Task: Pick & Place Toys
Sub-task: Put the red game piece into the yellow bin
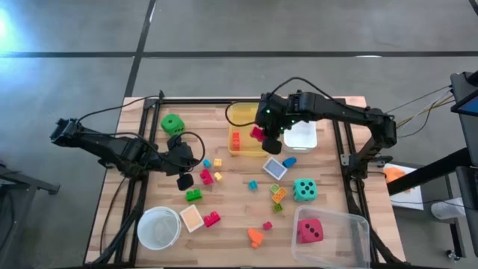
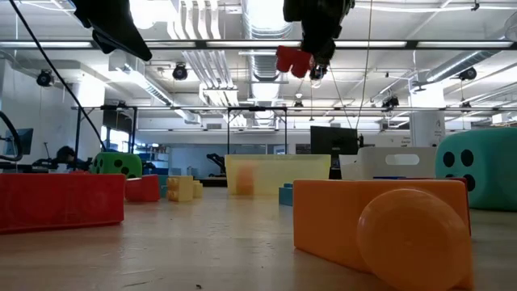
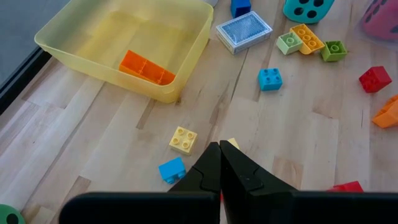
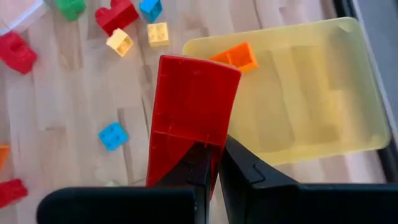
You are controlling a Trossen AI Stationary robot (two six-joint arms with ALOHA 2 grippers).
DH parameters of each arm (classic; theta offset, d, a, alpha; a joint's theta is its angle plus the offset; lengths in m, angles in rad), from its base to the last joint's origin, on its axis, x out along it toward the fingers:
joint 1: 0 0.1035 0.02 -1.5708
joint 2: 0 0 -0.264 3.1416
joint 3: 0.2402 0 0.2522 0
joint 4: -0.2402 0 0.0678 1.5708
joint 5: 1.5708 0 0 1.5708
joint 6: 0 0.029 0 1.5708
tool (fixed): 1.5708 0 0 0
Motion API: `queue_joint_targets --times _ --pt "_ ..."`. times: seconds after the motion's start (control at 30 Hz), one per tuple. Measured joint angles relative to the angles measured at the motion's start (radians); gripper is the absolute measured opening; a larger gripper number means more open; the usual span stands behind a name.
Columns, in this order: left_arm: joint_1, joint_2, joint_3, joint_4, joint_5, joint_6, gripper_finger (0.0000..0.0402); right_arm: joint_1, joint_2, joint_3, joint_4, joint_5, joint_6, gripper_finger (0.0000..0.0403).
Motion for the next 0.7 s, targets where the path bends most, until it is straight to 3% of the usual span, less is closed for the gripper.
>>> queue_joint_targets --times 0.23,0.7 --pt "0.000 0.000 0.000 0.000 0.000 0.000 0.0000 -0.030 0.054 -0.047 0.145 -0.004 0.040 0.0015" --pt "0.000 0.000 0.000 0.000 0.000 0.000 0.0000 -0.061 0.259 -0.051 0.092 -0.003 -0.047 0.0015"
